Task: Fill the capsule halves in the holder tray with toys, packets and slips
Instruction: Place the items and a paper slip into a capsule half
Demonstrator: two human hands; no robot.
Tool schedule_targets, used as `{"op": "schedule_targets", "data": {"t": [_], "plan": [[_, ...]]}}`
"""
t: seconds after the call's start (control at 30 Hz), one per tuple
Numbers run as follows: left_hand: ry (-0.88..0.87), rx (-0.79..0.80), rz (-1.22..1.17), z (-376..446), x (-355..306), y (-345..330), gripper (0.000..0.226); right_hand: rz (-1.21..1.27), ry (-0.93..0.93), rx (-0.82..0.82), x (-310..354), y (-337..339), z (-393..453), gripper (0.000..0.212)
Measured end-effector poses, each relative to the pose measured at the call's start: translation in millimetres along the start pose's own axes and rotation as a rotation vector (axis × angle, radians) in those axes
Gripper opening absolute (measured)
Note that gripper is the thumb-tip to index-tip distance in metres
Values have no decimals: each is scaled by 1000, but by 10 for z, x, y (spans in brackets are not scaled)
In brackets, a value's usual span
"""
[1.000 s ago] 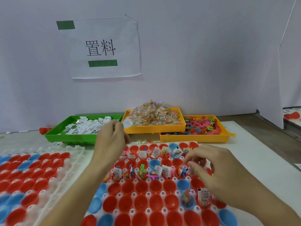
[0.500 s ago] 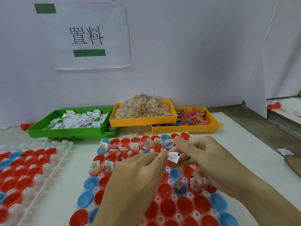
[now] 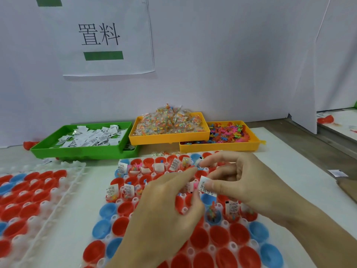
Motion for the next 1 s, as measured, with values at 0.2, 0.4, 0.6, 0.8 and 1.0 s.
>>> {"op": "schedule_targets", "data": {"t": [0.2, 0.4, 0.6, 0.8, 1.0], "plan": [[177, 30, -278, 10, 49, -9, 12, -137, 95, 14, 41, -52, 1, 41], [252, 32, -389, 13, 81, -6, 19, -176, 142, -11, 27, -62, 4, 30], [287, 3, -416, 10, 68, -18, 19, -174, 231, -140, -8, -42, 36, 12], [266, -6, -259, -23, 34, -53, 20, -255, 214, -79, 13, 8, 22, 13], [278, 4, -260, -5, 50, -34, 18, -365, 271, -103, 44, 29, 9, 15]]}}
Point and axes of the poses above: each hand's wrist, its own z-axis towards the middle knuckle, its own y-axis out of the back of the hand, x = y × z, the point moved 2 cm from there along z, towards the middle knuckle, and after that the axes turned 2 degrees about z, right-handed, at the moved point
